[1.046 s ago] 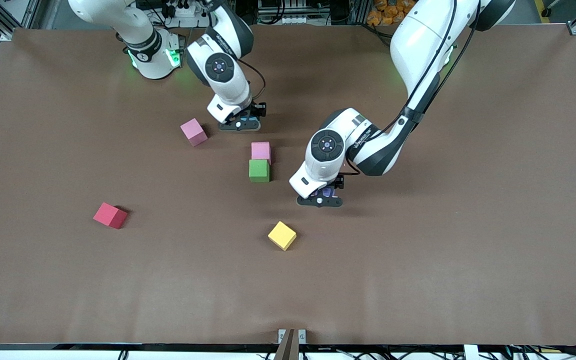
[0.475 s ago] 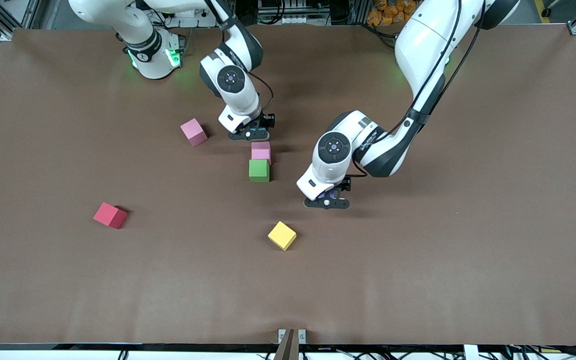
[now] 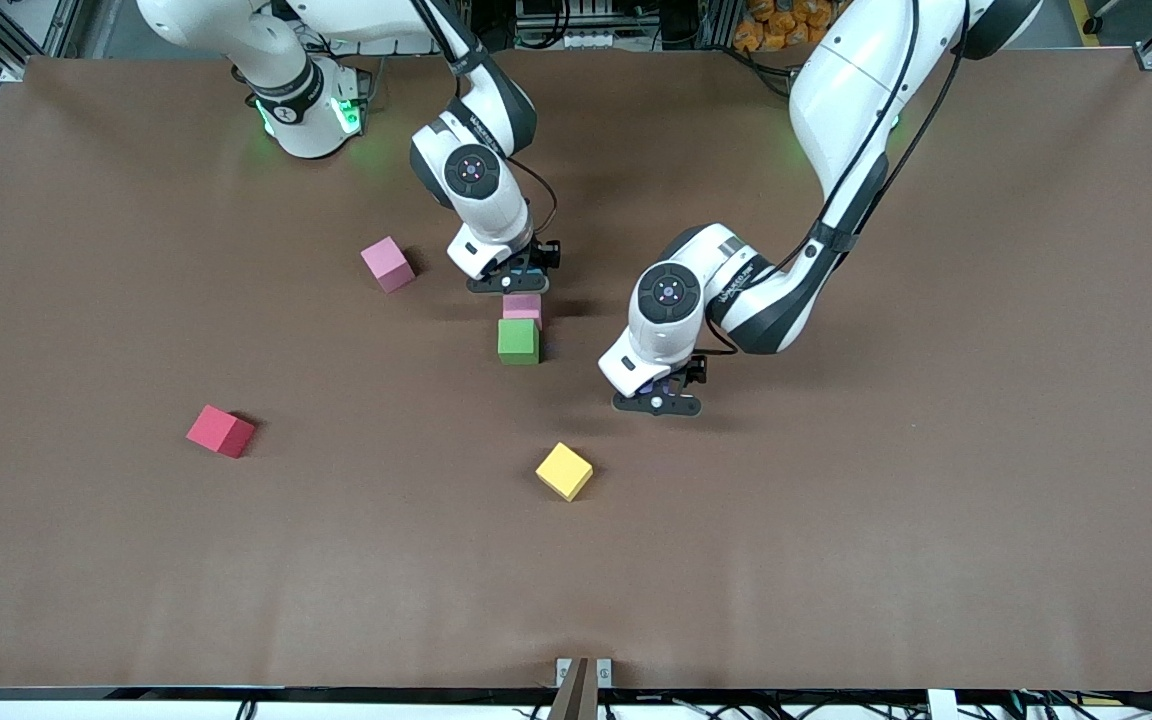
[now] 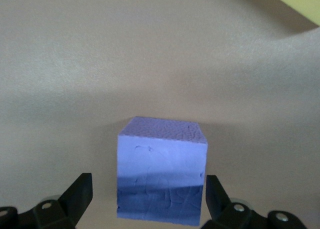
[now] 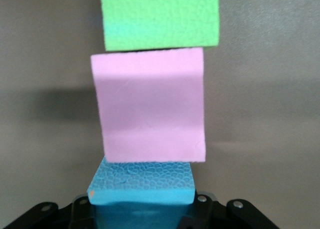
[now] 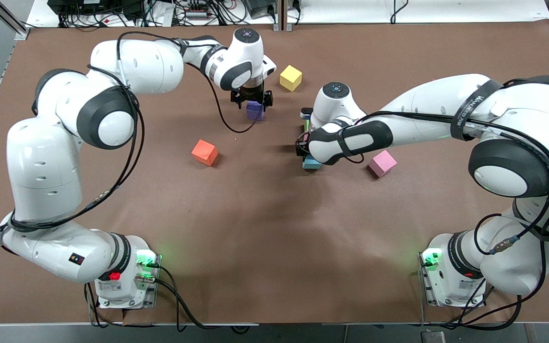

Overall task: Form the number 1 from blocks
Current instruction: 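Place the cyan cube beyond the pink cube while the left gripper reaches purple, then grasp the purple cube with the left gripper while the right gripper withdraws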

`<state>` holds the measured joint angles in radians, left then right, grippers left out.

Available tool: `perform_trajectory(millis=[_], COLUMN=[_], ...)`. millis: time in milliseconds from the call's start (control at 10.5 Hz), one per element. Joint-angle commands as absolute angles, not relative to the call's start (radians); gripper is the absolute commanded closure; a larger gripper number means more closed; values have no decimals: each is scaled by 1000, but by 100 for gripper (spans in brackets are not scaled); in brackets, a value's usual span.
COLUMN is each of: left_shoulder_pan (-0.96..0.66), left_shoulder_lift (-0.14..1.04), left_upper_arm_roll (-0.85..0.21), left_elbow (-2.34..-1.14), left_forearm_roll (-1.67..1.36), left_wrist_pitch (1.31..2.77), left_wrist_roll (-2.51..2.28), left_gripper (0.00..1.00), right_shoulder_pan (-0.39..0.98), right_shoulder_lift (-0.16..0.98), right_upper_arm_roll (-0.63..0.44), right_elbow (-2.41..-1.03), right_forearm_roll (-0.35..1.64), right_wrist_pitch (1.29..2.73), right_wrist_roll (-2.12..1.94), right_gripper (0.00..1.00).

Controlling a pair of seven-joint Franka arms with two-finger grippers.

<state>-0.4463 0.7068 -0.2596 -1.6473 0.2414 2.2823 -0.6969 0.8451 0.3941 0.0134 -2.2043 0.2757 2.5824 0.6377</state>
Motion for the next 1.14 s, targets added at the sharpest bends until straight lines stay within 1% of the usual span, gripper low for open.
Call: perform_trajectory(millis=[0,95,190,285,380,475,665,1046], left_shoulder_pan=[-442,-442,-440,-440,-439,-440,-440,-446], left_shoulder_lift=[701,703,701,703,701,701,698,683], left_upper_arm_roll=[-262,-261,-261,-259,-259,-259,-261,-262], left_elbow=[-1684,-1684,-1684,-1686,-1687,-1689,-1689,-1687], left_forearm_roll=[261,261,261,261,261,261,261,261], left_wrist_pitch=[2339,2351,2352,2352,2352,2352,2350,2344], left_wrist_roll=[-701,-704,-706,-706,-706,-706,-733,-807], left_gripper=[0,0,24,65,93,100,100,100], right_shoulder_pan=[841,839,838,836,836,836,799,709], right_shoulder_lift=[408,408,408,408,408,407,359,232], right_upper_arm_roll=[-1,-6,-6,-6,-8,-20,-23,-23], right_elbow=[-2187,-2187,-2187,-2187,-2184,-2180,-2175,-2175], right_forearm_roll=[278,278,278,278,276,276,270,255], right_wrist_pitch=[2577,2579,2579,2579,2580,2580,2563,2355], right_wrist_roll=[615,606,606,606,606,606,566,462], right_gripper=[53,52,52,46,44,0,0,0])
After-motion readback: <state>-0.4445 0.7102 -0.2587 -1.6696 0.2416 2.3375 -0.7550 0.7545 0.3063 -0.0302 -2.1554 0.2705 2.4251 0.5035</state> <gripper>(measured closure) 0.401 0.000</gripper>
